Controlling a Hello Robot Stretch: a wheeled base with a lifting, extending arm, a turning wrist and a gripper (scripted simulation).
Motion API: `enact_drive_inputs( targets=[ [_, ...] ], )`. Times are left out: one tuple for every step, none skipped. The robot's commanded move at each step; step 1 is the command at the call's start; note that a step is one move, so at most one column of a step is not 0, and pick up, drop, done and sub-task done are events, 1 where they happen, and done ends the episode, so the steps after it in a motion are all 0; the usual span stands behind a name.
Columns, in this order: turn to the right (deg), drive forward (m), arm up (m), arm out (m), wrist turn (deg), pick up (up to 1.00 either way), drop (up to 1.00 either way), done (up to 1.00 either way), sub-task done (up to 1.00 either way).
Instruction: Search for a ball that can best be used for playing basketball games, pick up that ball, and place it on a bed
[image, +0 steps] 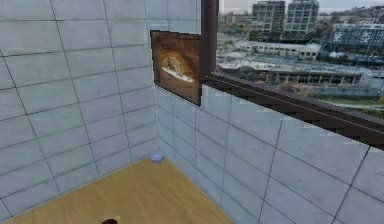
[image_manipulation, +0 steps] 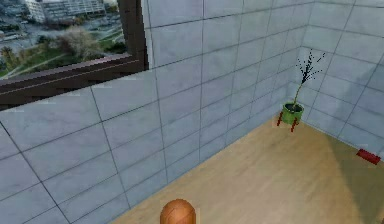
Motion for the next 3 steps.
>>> enact_drive_inputs(
  targets=[
    [0.0, 0.0, 0.1, 0.0, 0.0, 0.0, 0.0, 0.0, 0.0],
    [0.0, 0.0, 0.5, 0.0, 0.0, 0.0, 0.0, 0.0, 0.0],
    [0.0, 0.0, 0.38, 0.0, 0.0, 0.0, 0.0, 0.0, 0.0]
  ],
)
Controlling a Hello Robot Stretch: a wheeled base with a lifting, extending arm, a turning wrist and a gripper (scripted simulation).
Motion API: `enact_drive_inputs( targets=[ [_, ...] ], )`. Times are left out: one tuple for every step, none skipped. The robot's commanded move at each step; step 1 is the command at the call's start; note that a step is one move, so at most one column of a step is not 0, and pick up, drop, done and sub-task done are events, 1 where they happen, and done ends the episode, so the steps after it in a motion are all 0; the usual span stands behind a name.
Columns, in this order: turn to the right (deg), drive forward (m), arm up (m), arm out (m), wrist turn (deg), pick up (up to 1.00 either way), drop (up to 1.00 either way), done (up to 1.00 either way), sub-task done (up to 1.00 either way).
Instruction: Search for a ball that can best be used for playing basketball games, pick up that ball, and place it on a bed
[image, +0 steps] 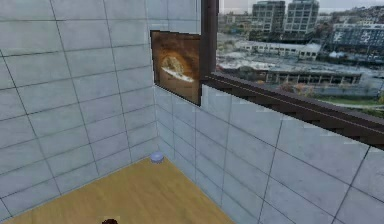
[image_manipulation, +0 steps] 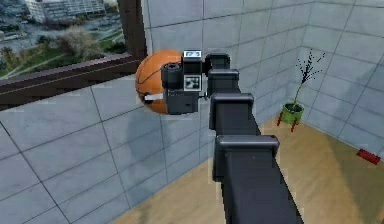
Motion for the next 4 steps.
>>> enact_drive_inputs(
  targets=[
    [0.0, 0.0, 0.0, 0.0, -45.0, 0.0, 0.0, 0.0, 0.0],
    [0.0, 0.0, 0.0, 0.0, -45.0, 0.0, 0.0, 0.0, 0.0],
    [0.0, 0.0, 0.0, 0.0, -24.0, 0.0, 0.0, 0.0, 0.0],
    [0.0, 0.0, 0.0, -0.24, 0.0, 0.0, 0.0, 0.0, 0.0]
  ],
)
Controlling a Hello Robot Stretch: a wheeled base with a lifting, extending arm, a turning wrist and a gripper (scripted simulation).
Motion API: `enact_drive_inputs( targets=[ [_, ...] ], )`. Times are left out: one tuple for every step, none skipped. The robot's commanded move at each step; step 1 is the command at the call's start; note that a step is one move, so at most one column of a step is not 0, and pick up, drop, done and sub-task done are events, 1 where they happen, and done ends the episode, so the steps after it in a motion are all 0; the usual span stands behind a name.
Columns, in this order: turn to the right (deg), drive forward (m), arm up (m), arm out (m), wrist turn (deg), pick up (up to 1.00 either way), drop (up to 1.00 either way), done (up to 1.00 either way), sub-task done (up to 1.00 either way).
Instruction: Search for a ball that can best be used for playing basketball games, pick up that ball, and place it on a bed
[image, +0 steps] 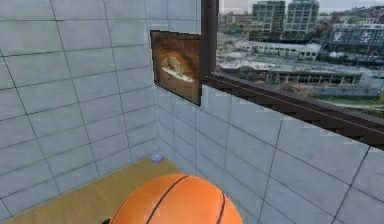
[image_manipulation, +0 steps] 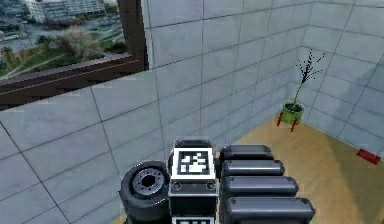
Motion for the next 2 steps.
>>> enact_drive_inputs(
  targets=[
    [45.0, 0.0, 0.0, 0.0, 0.0, 0.0, 0.0, 0.0, 0.0],
    [45.0, 0.0, 0.0, 0.0, 0.0, 0.0, 0.0, 0.0, 0.0]
  ],
)
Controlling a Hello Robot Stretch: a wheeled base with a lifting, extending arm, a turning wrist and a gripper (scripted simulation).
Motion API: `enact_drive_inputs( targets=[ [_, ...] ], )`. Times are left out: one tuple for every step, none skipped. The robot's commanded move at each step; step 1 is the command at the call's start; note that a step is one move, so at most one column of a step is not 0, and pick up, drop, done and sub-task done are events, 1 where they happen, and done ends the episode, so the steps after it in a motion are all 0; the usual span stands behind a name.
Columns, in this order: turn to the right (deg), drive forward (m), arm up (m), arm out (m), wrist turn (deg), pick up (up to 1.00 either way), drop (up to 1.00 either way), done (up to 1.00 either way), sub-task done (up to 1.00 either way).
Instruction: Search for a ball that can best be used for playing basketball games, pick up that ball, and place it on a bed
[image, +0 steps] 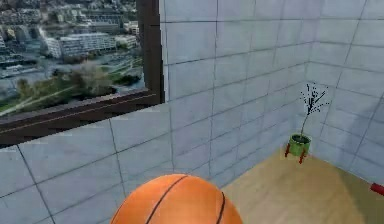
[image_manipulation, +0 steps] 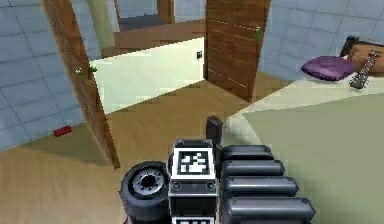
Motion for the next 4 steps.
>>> enact_drive_inputs(
  targets=[
    [45.0, 0.0, 0.0, 0.0, 0.0, 0.0, 0.0, 0.0, 0.0],
    [33.0, 0.0, 0.0, 0.0, 0.0, 0.0, 0.0, 0.0, 0.0],
    [0.0, 1.0, 0.0, 0.0, 0.0, 0.0, 0.0, 0.0, 0.0],
    [0.0, 0.05, 0.0, 0.0, 0.0, 0.0, 0.0, 0.0, 0.0]
  ],
)
